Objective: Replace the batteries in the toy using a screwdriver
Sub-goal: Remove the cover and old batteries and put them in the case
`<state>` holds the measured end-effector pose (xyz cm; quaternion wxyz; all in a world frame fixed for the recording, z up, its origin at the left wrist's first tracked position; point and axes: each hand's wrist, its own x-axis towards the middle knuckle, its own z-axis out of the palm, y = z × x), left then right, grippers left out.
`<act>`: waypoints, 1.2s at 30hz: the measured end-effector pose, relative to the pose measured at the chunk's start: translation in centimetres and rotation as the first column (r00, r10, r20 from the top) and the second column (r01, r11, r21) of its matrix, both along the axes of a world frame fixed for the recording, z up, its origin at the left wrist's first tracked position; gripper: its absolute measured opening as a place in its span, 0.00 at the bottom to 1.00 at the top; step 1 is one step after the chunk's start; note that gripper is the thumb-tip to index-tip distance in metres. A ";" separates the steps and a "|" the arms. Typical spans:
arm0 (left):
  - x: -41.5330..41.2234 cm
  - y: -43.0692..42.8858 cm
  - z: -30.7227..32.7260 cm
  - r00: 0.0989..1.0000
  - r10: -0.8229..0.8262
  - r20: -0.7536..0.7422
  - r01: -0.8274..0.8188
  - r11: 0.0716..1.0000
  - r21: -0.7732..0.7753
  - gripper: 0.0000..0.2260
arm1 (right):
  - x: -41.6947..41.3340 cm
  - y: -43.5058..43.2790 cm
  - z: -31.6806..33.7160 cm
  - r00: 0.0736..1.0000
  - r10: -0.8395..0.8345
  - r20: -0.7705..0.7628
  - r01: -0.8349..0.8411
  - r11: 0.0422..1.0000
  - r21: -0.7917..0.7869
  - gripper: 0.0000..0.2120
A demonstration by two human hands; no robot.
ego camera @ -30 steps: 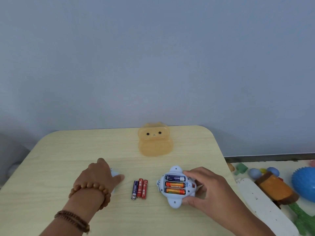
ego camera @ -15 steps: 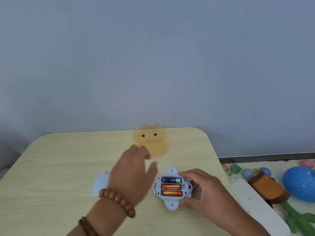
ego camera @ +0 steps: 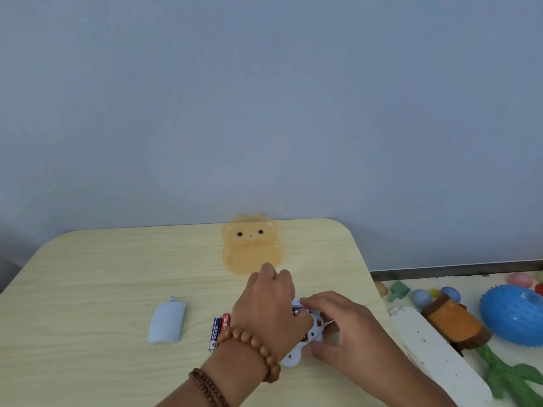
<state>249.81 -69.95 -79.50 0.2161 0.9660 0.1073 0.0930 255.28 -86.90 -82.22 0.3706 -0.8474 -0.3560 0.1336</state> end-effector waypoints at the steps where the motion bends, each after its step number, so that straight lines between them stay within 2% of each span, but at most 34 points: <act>1: 0.0 0.0 -0.1 1.000 0.002 0.002 -0.002 1.000 -0.013 0.11 | 0.0 0.0 0.0 1.000 0.001 0.008 -0.001 1.000 0.000 0.27; 6: 0.5 -0.4 -0.5 1.000 0.018 0.011 -0.017 0.996 -0.092 0.11 | -0.2 0.0 0.0 0.999 0.004 0.042 -0.003 1.000 -0.015 0.26; 10: 0.5 -0.3 -0.6 1.000 0.009 0.012 -0.008 0.995 -0.095 0.09 | -0.2 0.2 0.2 0.999 0.018 0.034 -0.018 1.000 -0.016 0.25; 17: 0.1 0.5 -0.7 0.989 -0.136 0.059 0.132 0.989 0.066 0.06 | -0.1 0.0 0.2 1.000 0.005 0.015 -0.005 1.000 -0.006 0.25; 22: -0.2 1.9 -0.4 0.938 -0.339 0.070 0.326 0.933 0.155 0.11 | -0.1 -0.1 0.0 1.000 -0.002 0.005 0.002 1.000 0.003 0.25; 28: 0.3 2.3 -0.1 0.921 -0.362 0.141 0.329 0.920 0.211 0.10 | 0.1 -0.2 0.2 1.000 0.003 0.023 -0.003 1.000 -0.008 0.24; 34: 0.2 2.5 -0.5 0.855 -0.469 0.219 0.381 0.857 0.348 0.09 | 0.1 -0.1 0.1 1.000 -0.001 0.020 0.000 1.000 0.017 0.24; 36: 0.2 2.6 -0.7 0.842 -0.487 0.233 0.396 0.850 0.346 0.08 | 0.2 -0.2 0.0 1.000 -0.007 0.000 0.007 1.000 0.031 0.24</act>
